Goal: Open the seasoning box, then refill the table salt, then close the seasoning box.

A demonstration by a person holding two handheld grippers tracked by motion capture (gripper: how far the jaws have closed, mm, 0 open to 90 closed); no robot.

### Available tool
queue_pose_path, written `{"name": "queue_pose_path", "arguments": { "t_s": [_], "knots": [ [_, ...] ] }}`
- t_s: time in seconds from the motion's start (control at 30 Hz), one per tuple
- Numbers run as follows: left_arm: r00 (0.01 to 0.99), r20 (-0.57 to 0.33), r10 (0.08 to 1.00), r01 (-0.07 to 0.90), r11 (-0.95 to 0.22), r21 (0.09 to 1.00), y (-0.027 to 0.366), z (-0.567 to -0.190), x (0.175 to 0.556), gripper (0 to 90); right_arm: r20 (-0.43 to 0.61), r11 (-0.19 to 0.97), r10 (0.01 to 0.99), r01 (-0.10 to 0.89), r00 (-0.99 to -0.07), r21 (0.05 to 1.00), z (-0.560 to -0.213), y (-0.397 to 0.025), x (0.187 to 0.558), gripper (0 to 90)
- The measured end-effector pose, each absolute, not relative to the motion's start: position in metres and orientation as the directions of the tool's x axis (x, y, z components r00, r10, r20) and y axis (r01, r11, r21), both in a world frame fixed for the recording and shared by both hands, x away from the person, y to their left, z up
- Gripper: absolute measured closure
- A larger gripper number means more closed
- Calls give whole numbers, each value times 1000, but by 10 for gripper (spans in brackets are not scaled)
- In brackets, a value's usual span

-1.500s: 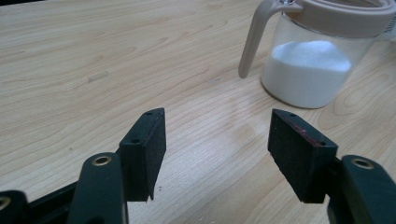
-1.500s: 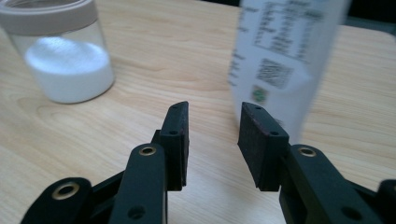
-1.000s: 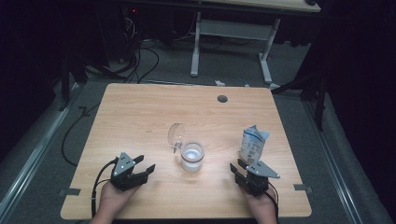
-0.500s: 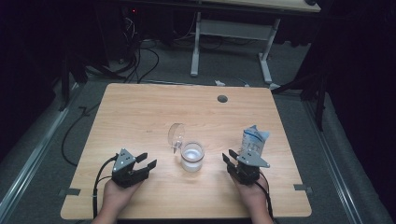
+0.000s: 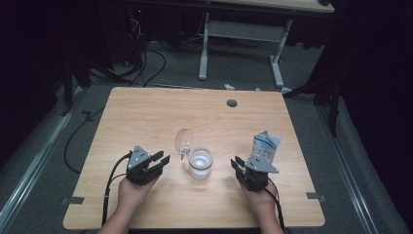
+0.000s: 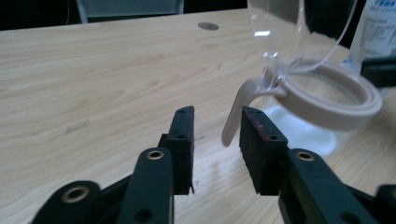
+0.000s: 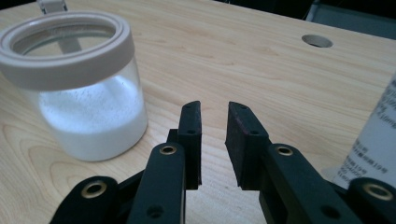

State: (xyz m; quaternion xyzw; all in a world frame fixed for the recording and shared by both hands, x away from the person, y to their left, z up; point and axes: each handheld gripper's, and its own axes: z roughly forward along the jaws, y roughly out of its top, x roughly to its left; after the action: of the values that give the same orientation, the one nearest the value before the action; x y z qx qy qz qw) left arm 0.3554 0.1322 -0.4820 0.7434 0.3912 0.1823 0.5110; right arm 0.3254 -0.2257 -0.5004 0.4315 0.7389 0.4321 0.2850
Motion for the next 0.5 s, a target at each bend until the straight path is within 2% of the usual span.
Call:
{"name": "queue_pose_path", "arguments": {
  "t_s": [0.33, 0.5],
  "knots": [
    [606, -161, 779, 409, -131, 903, 121, -474, 366, 874, -61, 294, 862, 400, -503, 868, -507, -213, 324, 849],
    [615, -174, 769, 394, -109, 913, 116, -464, 369, 900, -66, 311, 851, 400, -521, 862, -509, -207, 323, 850]
  ]
}}
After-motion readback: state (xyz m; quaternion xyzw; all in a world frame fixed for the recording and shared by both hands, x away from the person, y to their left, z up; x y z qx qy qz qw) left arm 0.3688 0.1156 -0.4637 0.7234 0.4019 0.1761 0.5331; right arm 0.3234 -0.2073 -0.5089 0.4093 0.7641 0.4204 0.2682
